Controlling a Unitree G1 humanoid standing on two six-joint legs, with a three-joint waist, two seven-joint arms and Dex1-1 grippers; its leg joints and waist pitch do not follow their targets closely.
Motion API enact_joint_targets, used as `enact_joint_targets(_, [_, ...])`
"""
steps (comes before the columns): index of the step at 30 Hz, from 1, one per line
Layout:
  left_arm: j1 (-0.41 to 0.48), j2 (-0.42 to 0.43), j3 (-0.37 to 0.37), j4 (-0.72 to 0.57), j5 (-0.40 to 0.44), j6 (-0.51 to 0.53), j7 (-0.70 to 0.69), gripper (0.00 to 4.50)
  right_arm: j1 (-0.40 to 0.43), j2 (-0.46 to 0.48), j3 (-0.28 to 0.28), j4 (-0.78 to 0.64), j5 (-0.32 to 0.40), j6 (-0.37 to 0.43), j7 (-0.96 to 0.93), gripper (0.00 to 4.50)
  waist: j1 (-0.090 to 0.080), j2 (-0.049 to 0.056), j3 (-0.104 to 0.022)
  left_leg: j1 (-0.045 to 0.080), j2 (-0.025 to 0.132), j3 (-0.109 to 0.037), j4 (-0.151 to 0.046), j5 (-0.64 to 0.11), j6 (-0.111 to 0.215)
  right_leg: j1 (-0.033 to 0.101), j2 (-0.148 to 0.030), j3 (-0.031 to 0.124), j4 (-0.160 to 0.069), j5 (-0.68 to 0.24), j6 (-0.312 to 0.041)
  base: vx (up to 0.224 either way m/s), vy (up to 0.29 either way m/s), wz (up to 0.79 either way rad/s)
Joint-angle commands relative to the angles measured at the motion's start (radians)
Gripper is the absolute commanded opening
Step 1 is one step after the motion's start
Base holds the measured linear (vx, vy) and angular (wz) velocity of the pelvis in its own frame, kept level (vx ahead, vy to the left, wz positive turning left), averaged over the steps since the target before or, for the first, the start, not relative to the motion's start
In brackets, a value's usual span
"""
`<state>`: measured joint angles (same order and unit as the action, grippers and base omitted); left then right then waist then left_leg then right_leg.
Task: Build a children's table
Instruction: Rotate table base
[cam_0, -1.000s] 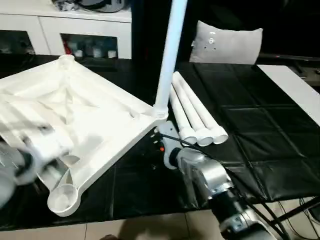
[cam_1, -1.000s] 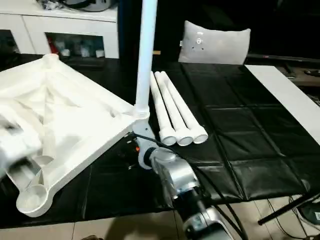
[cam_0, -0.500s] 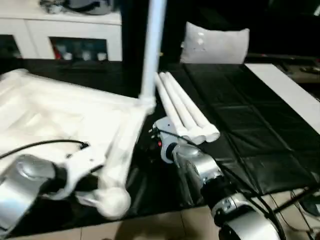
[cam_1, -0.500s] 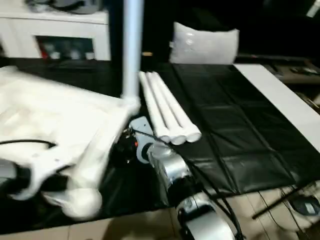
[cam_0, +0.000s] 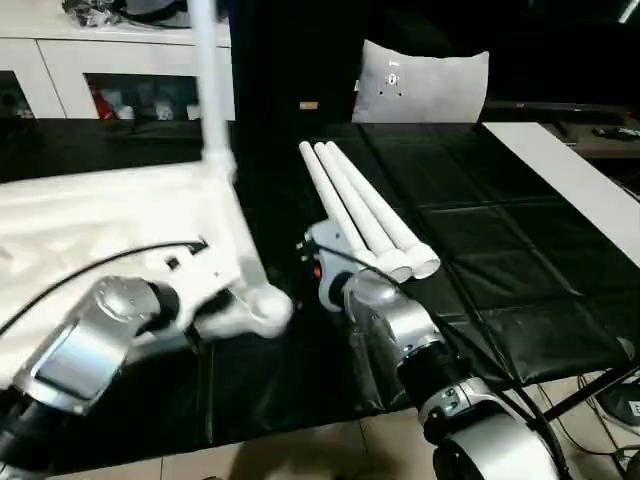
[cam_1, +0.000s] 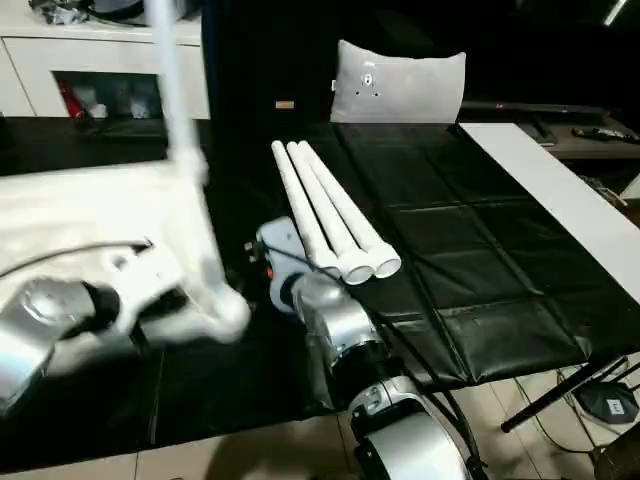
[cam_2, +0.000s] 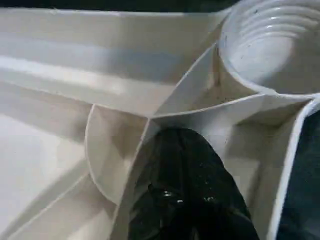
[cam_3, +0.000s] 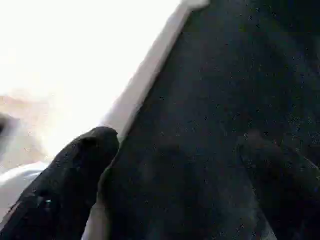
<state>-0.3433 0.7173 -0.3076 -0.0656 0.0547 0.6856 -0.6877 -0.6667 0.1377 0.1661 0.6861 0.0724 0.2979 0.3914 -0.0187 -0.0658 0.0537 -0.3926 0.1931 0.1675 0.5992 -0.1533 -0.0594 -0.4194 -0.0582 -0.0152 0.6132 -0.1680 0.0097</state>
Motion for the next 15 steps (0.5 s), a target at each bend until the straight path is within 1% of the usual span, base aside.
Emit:
enact_joint_targets(1, [-0.024, -0.034, 0.048, 0.024, 0.001, -0.075, 0.042, 0.01, 0.012, -0.011, -0.016, -0.099, 0.024, 0.039, 0.002, 4.5, 0.005, 0.041, -0.063, 0.033, 0.022, -0.017, -0.085, -0.477, -0.096, 0.018, -0.045, 0.024, -0.073, -0.341, -0.152, 0.0, 0.0, 0.0])
enact_joint_targets(2, [-0.024, -0.039, 0.054, 0.025, -0.003, -0.078, 0.043, 0.01, 0.014, -0.013, -0.018, -0.108, 0.026, 0.043, 0.001, 4.5, 0.009, 0.041, -0.061, 0.036, 0.022, -0.012, -0.085, -0.459, -0.094, 0.017, -0.043, 0.025, -0.074, -0.315, -0.156, 0.0, 0.0, 0.0])
enact_joint_targets(3, [-0.025, -0.078, 0.093, 0.03, -0.039, -0.118, 0.061, 0.01, 0.035, -0.025, -0.034, -0.188, 0.047, 0.076, -0.004, 4.5, 0.014, 0.041, -0.063, 0.036, 0.022, -0.012, -0.085, -0.439, -0.094, 0.02, -0.042, 0.025, -0.07, -0.289, -0.159, 0.0, 0.0, 0.0])
enact_joint_targets(4, [-0.023, -0.09, 0.107, 0.024, -0.053, -0.116, 0.064, 0.01, 0.041, -0.029, -0.037, -0.207, 0.051, 0.083, -0.005, 4.5, 0.021, 0.042, -0.066, 0.036, 0.023, -0.011, -0.085, -0.422, -0.096, 0.022, -0.043, 0.025, -0.067, -0.265, -0.158, 0.0, 0.0, 0.0])
enact_joint_targets(5, [-0.015, -0.122, 0.142, 0.005, -0.091, -0.107, 0.07, 0.01, 0.06, -0.037, -0.045, -0.259, 0.061, 0.101, -0.007, 4.5, 0.023, 0.041, -0.065, 0.036, 0.023, -0.01, -0.086, -0.413, -0.095, 0.023, -0.042, 0.026, -0.066, -0.254, -0.158, 0.0, 0.0, 0.0])
enact_joint_targets(6, [0.002, -0.158, 0.18, -0.035, -0.127, -0.091, 0.085, 0.33, 0.094, -0.049, -0.052, -0.337, 0.071, 0.114, -0.007, 4.5, 0.031, 0.045, -0.065, 0.041, 0.024, -0.007, -0.084, -0.405, -0.097, 0.02, -0.042, 0.026, -0.066, -0.237, -0.16, 0.0, 0.0, 0.0])
enact_joint_targets(7, [0.025, -0.199, 0.221, -0.082, -0.164, -0.078, 0.108, 0.41, 0.137, -0.064, -0.06, -0.435, 0.081, 0.129, -0.005, 4.5, 0.033, 0.042, -0.065, 0.04, 0.025, -0.004, -0.084, -0.391, -0.097, 0.023, -0.041, 0.027, -0.065, -0.217, -0.16, 0.0, 0.0, 0.0])
enact_joint_targets(8, [0.049, -0.236, 0.257, -0.124, -0.199, -0.073, 0.13, 0.41, 0.174, -0.074, -0.067, -0.518, 0.086, 0.165, -0.012, 4.5, 0.043, 0.04, -0.064, 0.032, 0.027, -0.005, -0.087, -0.348, -0.094, 0.034, -0.042, 0.026, -0.061, -0.173, -0.157, 0.0, 0.0, 0.0])
enact_joint_targets(9, [0.06, -0.252, 0.272, -0.141, -0.211, -0.072, 0.142, 0.41, 0.189, -0.078, -0.068, -0.551, 0.087, 0.181, -0.015, 4.5, 0.046, 0.04, -0.065, 0.033, 0.028, -0.005, -0.087, -0.339, -0.093, 0.035, -0.04, 0.026, -0.06, -0.163, -0.155, 0.0, 0.0, 0.0])
enact_joint_targets(10, [0.068, -0.266, 0.284, -0.153, -0.221, -0.073, 0.152, 0.46, 0.201, -0.081, -0.069, -0.579, 0.086, 0.2, -0.018, 4.5, 0.045, 0.036, -0.064, 0.03, 0.023, -0.004, -0.087, -0.35, -0.089, 0.033, -0.038, 0.025, -0.063, -0.19, -0.148, 0.0, 0.0, 0.0])
enact_joint_targets(11, [0.088, -0.311, 0.316, -0.192, -0.197, -0.024, 0.234, 0.6, 0.252, -0.103, -0.055, -0.684, 0.07, 0.227, -0.022, 4.5, 0.045, 0.035, -0.063, 0.03, 0.022, -0.003, -0.087, -0.362, -0.089, 0.034, -0.037, 0.025, -0.064, -0.216, -0.14, 0.0, 0.0, 0.0])
enact_joint_targets(12, [0.09, -0.314, 0.319, -0.195, -0.194, -0.019, 0.241, 0.75, 0.257, -0.105, -0.053, -0.693, 0.069, 0.229, -0.022, 4.5, 0.047, 0.032, -0.059, 0.032, 0.024, -0.003, -0.086, -0.385, -0.087, 0.031, -0.04, 0.026, -0.073, -0.268, -0.12, 0.0, 0.0, 0.0])
enact_joint_targets(13, [0.12, -0.366, 0.355, -0.246, -0.203, -0.015, 0.294, 0.83, 0.308, -0.124, -0.046, -0.791, 0.077, 0.258, -0.019, 4.5, 0.055, 0.025, -0.053, -0.025, 0.003, -0.04, -0.114, -0.393, -0.03, 0.078, -0.065, -0.014, -0.065, -0.319, -0.114, 0.0, 0.0, 0.0])
enact_joint_targets(14, [0.132, -0.384, 0.364, -0.268, -0.206, -0.01, 0.309, 0.83, 0.326, -0.132, -0.042, -0.822, 0.076, 0.263, -0.019, 4.5, 0.049, 0.044, -0.049, -0.028, 0.008, -0.048, -0.132, -0.423, -0.016, 0.076, -0.056, -0.033, -0.069, -0.36, -0.106, -0.008, -0.025, 0.24])
enact_joint_targets(15, [0.151, -0.407, 0.375, -0.3, -0.215, -0.008, 0.326, 0.83, 0.35, -0.143, -0.037, -0.865, 0.077, 0.272, -0.02, 4.5, 0.034, 0.044, -0.055, -0.015, 0.009, -0.073, -0.112, -0.462, -0.001, 0.066, -0.067, -0.05, -0.077, -0.368, -0.126, -0.008, -0.025, 0.24])
